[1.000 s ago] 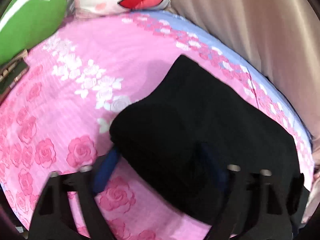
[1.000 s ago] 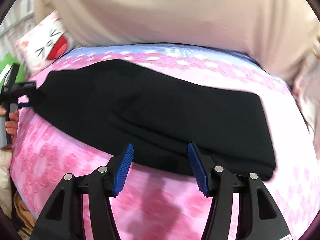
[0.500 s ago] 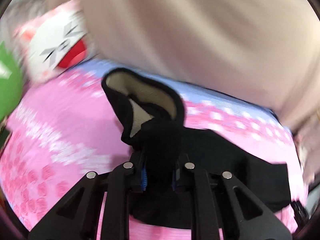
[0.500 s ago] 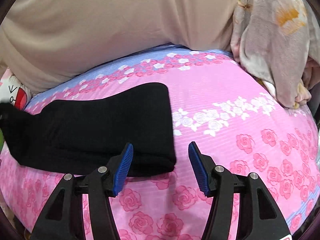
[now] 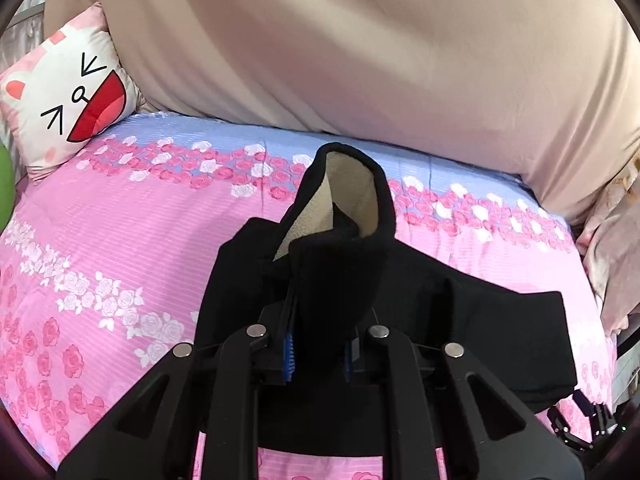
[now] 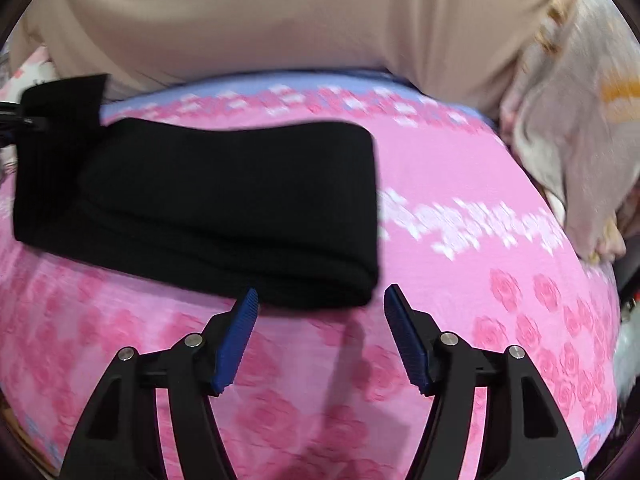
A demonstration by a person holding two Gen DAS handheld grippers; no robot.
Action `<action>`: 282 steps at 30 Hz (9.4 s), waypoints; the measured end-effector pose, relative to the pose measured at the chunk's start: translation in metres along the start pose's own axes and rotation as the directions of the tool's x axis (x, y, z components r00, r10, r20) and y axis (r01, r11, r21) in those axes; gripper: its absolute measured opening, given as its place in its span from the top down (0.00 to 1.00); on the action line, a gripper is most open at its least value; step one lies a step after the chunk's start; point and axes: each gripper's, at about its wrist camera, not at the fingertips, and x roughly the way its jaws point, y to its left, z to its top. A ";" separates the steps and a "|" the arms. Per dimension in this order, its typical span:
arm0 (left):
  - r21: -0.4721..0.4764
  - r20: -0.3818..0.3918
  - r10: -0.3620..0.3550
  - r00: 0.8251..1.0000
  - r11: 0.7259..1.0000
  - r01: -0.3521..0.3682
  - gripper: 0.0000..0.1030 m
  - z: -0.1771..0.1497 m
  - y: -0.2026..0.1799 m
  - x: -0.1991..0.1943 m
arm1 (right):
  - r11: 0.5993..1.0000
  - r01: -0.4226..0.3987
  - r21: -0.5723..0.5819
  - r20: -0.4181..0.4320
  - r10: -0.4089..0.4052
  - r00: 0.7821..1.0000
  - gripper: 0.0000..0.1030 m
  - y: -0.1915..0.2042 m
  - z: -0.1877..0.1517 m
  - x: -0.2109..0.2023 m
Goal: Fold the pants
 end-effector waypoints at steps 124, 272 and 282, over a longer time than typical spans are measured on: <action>-0.031 -0.131 -0.267 0.955 0.964 0.266 0.82 -0.034 0.026 -0.022 | 0.889 -0.429 0.160 0.107 0.416 0.903 0.66 0.012 0.044 -0.030; -0.496 0.024 0.018 1.000 0.868 -0.004 0.86 -0.087 0.305 -0.064 | 0.818 -0.524 -0.239 -0.121 0.510 0.852 0.86 0.324 0.119 0.028; -0.114 0.298 -0.145 0.944 0.976 0.186 0.87 0.012 0.135 -0.139 | 0.876 -0.472 -0.101 -0.010 0.474 0.881 0.84 0.188 0.067 -0.038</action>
